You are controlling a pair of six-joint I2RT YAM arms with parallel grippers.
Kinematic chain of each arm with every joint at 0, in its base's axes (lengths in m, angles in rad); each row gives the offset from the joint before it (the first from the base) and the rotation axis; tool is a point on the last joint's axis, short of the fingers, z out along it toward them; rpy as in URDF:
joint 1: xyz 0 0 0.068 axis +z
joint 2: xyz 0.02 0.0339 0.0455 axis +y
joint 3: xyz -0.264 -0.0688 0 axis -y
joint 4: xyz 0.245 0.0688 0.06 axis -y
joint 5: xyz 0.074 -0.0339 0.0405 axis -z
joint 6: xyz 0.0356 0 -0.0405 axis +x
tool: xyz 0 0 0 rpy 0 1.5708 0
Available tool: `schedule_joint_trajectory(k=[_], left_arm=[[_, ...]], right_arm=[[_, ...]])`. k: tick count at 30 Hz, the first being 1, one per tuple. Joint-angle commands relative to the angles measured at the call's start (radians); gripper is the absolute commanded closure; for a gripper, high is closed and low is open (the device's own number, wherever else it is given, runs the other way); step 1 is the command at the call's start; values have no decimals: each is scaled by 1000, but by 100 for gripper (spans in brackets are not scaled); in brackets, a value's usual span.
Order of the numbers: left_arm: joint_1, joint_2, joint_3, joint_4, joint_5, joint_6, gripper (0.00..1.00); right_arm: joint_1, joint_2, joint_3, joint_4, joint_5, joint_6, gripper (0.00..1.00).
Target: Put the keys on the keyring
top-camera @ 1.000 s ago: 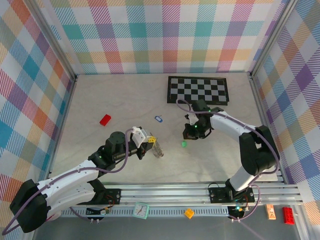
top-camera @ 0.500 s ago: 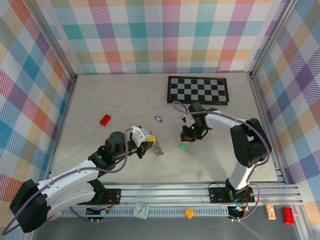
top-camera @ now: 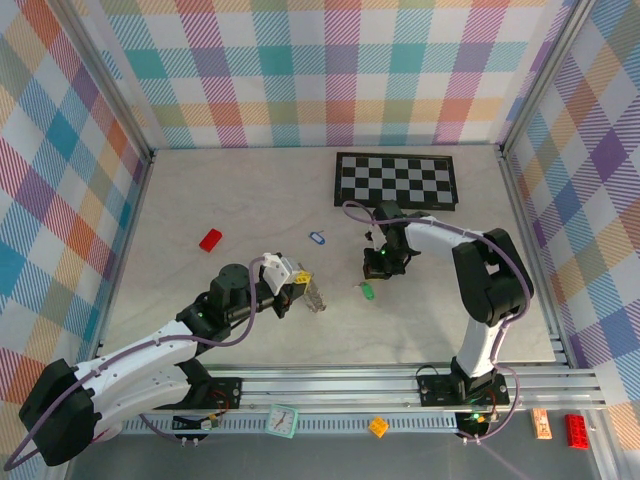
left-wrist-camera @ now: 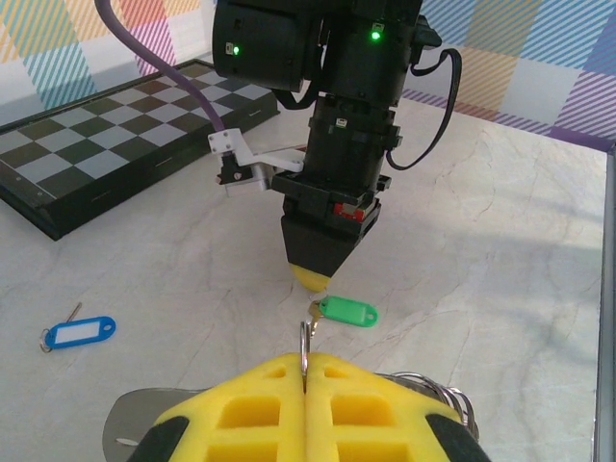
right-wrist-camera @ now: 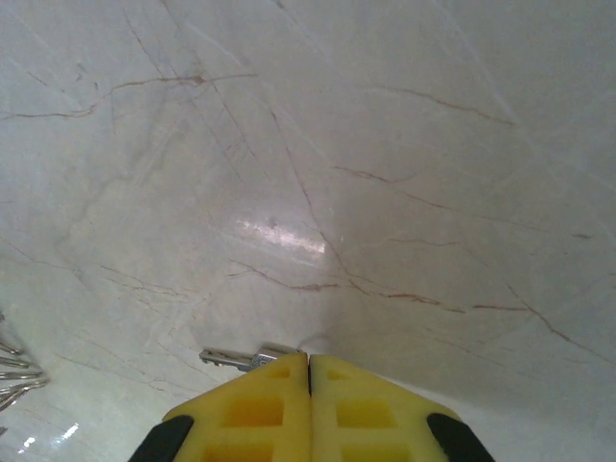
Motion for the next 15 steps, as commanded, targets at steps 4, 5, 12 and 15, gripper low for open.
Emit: schedule_joint_trajectory(k=[4, 5, 12, 15], left_arm=[[6, -18, -11, 54, -5, -13, 100], [6, -18, -10, 54, -6, -14, 100], [6, -18, -8, 54, -4, -13, 100], [6, -18, -8, 54, -4, -13, 100]], right_arm=[[6, 12, 25, -22, 4, -22, 89], [6, 12, 25, -21, -1, -23, 88], [5, 17, 27, -29, -12, -26, 87], [6, 19, 29, -34, -12, -30, 87]])
